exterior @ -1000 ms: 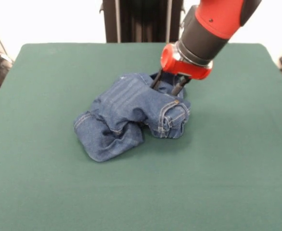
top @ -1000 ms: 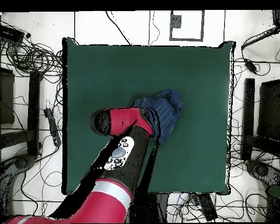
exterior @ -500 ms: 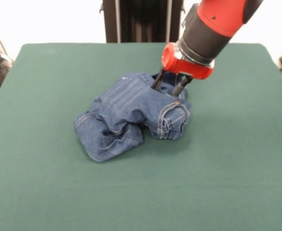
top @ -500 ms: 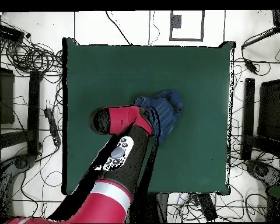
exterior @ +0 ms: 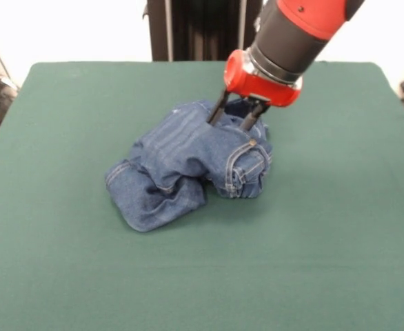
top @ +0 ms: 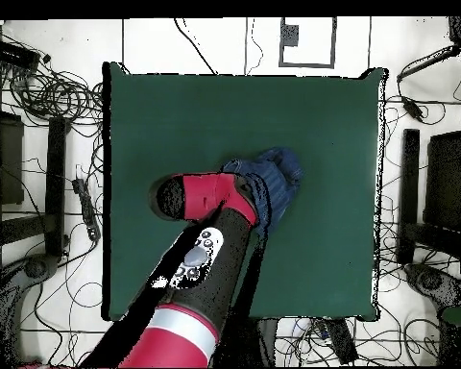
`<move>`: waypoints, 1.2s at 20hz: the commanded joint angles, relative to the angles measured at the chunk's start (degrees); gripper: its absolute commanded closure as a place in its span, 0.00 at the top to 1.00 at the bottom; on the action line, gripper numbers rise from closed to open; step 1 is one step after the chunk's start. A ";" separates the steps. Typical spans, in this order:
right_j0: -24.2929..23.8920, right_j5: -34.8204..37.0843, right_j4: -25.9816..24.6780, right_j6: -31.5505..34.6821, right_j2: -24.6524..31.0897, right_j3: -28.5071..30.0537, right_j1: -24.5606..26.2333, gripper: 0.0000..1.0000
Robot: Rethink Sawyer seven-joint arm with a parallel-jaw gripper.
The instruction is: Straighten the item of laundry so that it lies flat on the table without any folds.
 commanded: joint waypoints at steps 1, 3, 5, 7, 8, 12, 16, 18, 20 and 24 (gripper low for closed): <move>-0.13 -5.90 -0.77 13.37 1.38 -1.24 4.72 1.00; 1.25 -5.70 -0.13 14.53 0.77 -1.20 4.93 1.00; 1.52 -3.32 0.99 14.18 1.79 -0.83 4.53 1.00; 1.64 -1.47 1.54 13.47 2.94 -0.74 4.38 1.00; 1.70 -0.97 2.04 13.72 3.49 -0.38 4.31 1.00; 3.40 0.35 3.07 16.23 2.67 0.02 4.16 1.00; 4.28 0.03 2.88 16.94 1.43 -0.53 4.24 1.00; 3.93 -1.03 2.00 16.27 0.57 -1.20 4.89 1.00; 2.32 -3.04 1.16 14.24 1.26 -1.45 5.31 1.00; 0.29 -5.59 0.19 11.91 2.32 -1.77 5.41 1.00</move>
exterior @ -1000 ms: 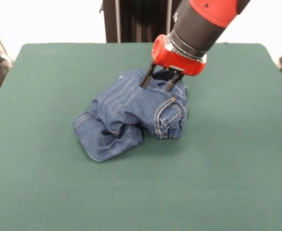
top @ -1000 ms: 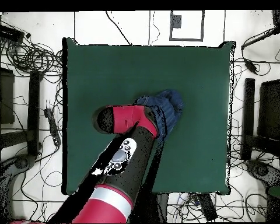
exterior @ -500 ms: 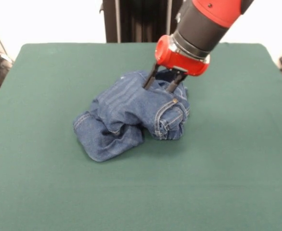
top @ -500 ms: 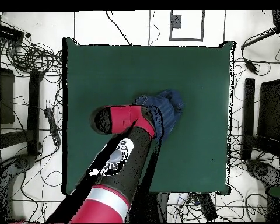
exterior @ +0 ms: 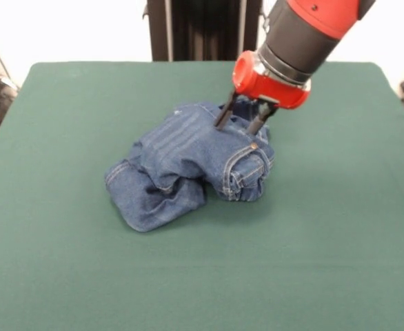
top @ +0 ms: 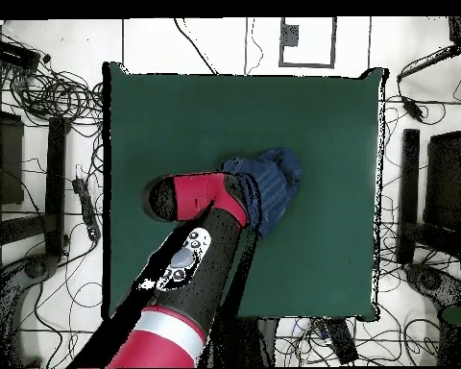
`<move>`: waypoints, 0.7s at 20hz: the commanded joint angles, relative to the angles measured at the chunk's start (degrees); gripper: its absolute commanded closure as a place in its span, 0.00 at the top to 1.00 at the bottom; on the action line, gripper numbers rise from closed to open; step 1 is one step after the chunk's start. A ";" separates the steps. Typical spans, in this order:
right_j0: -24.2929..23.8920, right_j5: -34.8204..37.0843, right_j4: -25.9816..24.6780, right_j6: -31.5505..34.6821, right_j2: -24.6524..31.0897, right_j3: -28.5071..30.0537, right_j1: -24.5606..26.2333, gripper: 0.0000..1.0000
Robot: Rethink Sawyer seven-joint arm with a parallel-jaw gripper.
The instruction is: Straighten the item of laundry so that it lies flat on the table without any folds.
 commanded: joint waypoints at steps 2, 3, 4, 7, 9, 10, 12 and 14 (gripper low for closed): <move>-1.71 -4.85 -0.42 11.58 3.07 -1.56 5.06 1.00; -1.56 -5.72 -0.77 11.84 2.52 -2.06 5.52 1.00; -1.40 -6.60 -1.12 12.09 1.98 -2.56 5.97 1.00; -2.74 -6.44 -1.09 10.64 2.74 -3.50 6.42 1.00; -2.97 -6.08 -1.20 9.95 2.81 -3.74 6.32 1.00; -2.65 -5.88 -1.33 10.02 2.34 -3.87 6.21 1.00; -2.38 -5.25 -1.44 9.95 1.68 -3.72 5.55 1.00; -2.74 -4.93 -1.18 9.86 1.69 -3.52 5.04 1.00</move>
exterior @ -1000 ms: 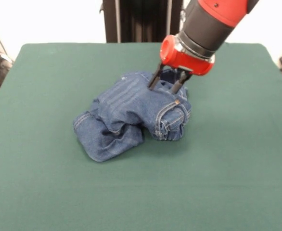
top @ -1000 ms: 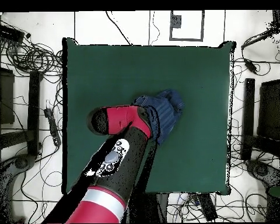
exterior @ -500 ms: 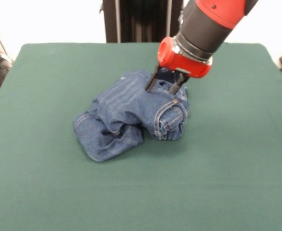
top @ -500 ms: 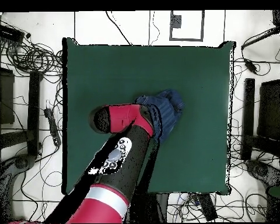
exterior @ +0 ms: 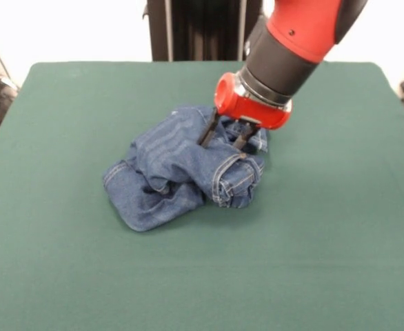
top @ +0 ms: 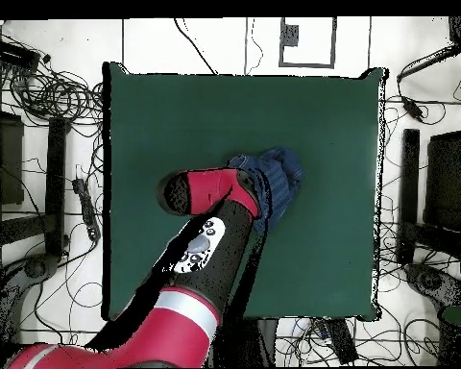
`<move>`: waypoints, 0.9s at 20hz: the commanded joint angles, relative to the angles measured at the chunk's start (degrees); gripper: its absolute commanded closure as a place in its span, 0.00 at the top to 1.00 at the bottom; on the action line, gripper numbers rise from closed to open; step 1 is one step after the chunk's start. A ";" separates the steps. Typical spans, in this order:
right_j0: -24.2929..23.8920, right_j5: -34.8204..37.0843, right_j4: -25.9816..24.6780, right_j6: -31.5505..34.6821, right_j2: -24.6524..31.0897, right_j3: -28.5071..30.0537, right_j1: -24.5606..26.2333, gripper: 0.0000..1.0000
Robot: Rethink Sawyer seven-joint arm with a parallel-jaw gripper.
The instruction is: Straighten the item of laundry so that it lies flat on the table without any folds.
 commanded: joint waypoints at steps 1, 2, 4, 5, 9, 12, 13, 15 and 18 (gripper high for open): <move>-0.51 -2.43 -1.46 9.56 1.63 -0.62 0.96 1.00; -0.30 -2.59 -1.68 9.49 1.30 -0.18 0.20 1.00; -0.22 -2.72 -2.54 8.15 1.04 0.41 -1.55 1.00; -0.63 -2.82 -2.88 7.13 1.43 0.79 -2.43 1.00; -1.69 -1.32 -3.72 4.72 2.44 2.34 -5.52 1.00; -1.01 -1.45 -3.86 6.53 2.20 3.55 -6.28 1.00; -0.67 -2.38 -4.07 7.47 1.91 3.85 -6.22 1.00; -0.41 -3.86 -4.41 8.95 1.32 4.30 -5.87 1.00; -1.40 -4.56 -5.27 8.21 2.07 4.04 -5.71 0.00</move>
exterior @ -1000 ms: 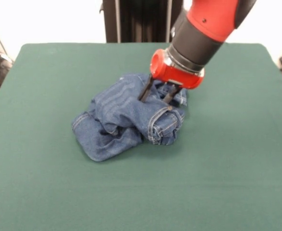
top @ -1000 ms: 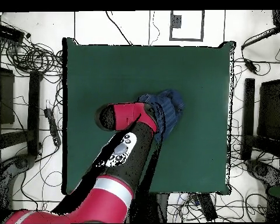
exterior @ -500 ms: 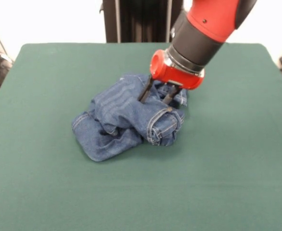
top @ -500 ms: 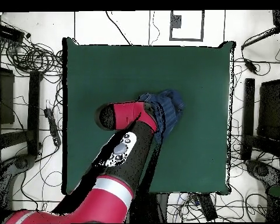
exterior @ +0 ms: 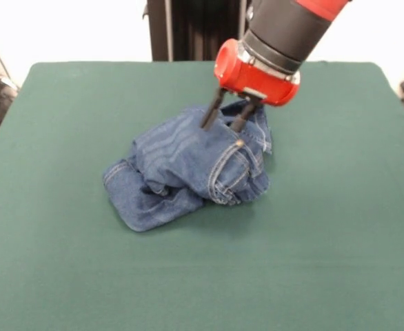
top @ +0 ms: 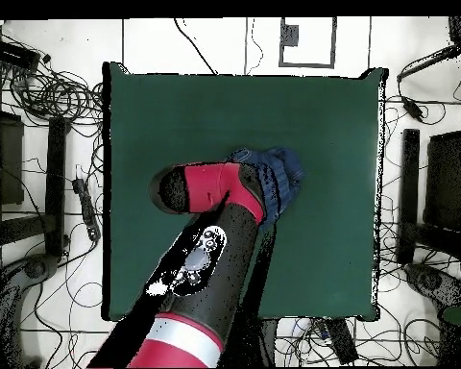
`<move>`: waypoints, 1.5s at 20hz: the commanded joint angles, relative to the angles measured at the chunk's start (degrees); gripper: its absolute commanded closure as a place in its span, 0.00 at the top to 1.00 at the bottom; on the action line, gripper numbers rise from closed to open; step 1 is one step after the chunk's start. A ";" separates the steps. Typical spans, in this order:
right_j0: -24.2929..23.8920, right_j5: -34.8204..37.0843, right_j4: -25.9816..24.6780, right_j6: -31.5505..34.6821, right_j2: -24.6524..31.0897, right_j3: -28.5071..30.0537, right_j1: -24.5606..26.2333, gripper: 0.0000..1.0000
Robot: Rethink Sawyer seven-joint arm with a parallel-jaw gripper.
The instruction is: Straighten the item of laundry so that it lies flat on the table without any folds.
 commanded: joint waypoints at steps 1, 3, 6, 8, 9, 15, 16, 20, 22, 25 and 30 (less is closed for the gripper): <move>-1.16 -4.44 -2.69 8.38 2.19 3.61 0.67 0.00; -1.05 -4.94 -2.80 8.72 2.06 3.66 0.73 0.00; -0.79 -5.56 -3.38 9.26 1.83 3.62 0.81 0.00; -0.75 -5.82 -3.65 9.70 1.82 3.74 0.82 0.00; -0.72 -5.97 -3.78 9.88 1.82 3.81 0.84 0.00; -0.26 -6.75 -3.51 11.16 1.62 4.38 1.05 0.00; -0.20 -6.78 -3.46 11.15 1.64 4.42 0.99 0.00; -0.02 -4.00 -0.85 12.71 2.93 6.26 -0.88 0.00; 0.97 -1.09 0.72 14.22 2.85 7.25 -2.16 0.00; 1.38 3.95 3.28 15.10 3.76 9.10 -5.00 0.00; 1.53 7.94 6.61 15.50 3.60 13.55 -12.46 0.00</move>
